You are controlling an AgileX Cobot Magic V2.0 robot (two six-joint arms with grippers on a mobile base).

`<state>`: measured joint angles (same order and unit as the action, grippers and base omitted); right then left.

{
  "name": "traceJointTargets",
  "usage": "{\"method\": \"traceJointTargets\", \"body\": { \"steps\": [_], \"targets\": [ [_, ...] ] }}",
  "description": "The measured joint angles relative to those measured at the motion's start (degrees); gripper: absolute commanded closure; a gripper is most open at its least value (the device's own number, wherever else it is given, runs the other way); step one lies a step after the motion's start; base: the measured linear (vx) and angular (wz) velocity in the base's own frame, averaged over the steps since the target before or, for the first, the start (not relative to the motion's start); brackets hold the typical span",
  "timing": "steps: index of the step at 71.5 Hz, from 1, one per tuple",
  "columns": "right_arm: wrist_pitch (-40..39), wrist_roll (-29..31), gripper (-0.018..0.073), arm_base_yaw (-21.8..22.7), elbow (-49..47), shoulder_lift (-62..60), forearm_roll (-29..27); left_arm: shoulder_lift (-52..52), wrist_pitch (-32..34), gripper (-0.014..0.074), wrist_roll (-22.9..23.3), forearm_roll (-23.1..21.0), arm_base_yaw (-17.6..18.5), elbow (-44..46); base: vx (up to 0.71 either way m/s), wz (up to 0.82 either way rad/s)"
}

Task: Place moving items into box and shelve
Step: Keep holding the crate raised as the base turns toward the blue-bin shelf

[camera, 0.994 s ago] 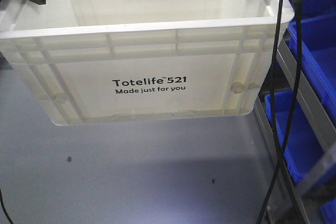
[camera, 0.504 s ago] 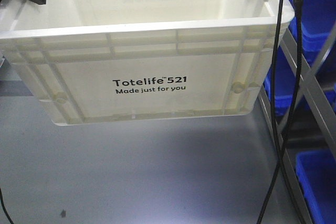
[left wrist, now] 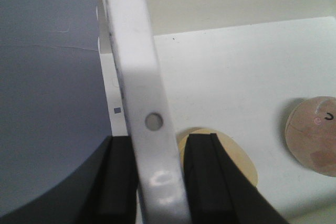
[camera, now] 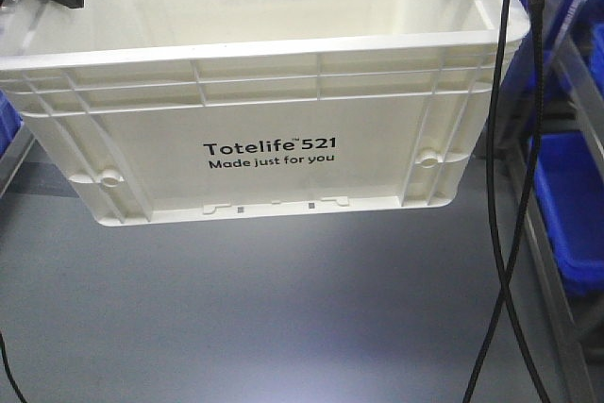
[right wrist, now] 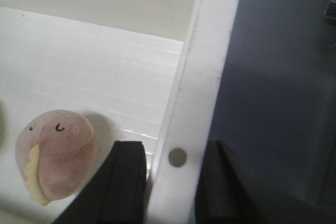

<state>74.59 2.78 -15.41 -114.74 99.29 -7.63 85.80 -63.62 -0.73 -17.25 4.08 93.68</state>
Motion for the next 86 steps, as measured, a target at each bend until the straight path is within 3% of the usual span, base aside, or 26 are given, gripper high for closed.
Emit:
{"method": "traceJointTargets", "body": {
  "steps": [86],
  "targets": [
    [0.0,0.0,0.057,0.0,0.0,0.0,0.0,0.0,0.0,0.0613,-0.04,-0.06,0.0,0.0,0.26,0.52]
  ]
}}
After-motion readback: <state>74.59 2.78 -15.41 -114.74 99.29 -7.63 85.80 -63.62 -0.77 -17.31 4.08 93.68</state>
